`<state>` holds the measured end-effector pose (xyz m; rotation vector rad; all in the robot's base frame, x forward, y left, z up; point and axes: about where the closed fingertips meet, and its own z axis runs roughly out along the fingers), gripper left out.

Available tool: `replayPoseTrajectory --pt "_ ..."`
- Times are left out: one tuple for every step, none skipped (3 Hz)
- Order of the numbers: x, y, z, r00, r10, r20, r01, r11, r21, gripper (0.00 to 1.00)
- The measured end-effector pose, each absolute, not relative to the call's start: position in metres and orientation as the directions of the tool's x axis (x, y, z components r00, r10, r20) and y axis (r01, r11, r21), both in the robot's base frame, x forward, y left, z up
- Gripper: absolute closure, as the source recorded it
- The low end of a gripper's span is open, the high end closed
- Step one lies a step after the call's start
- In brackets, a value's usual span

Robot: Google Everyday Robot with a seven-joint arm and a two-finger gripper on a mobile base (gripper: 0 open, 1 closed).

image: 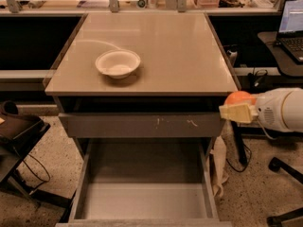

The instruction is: Pick orange from middle drawer and place on counter

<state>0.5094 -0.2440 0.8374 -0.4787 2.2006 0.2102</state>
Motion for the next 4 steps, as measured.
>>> replayPoseTrajectory --pt "0.508 -0.244 0.836 -0.567 -0.262 -0.781 -0.407 0.913 -0.011 1.00" --pt "0.531 -0.255 0.866 -0.528 -0.231 -0.817 -0.385 0.923 -0.012 1.00" --pt "0.572 -0.272 0.928 -0.466 -0.204 -0.861 -0.346 0.938 -0.035 1.00" --pt "0.599 -0.253 0.979 -0.404 -0.171 -0.898 -0.347 0.938 -0.023 1.00"
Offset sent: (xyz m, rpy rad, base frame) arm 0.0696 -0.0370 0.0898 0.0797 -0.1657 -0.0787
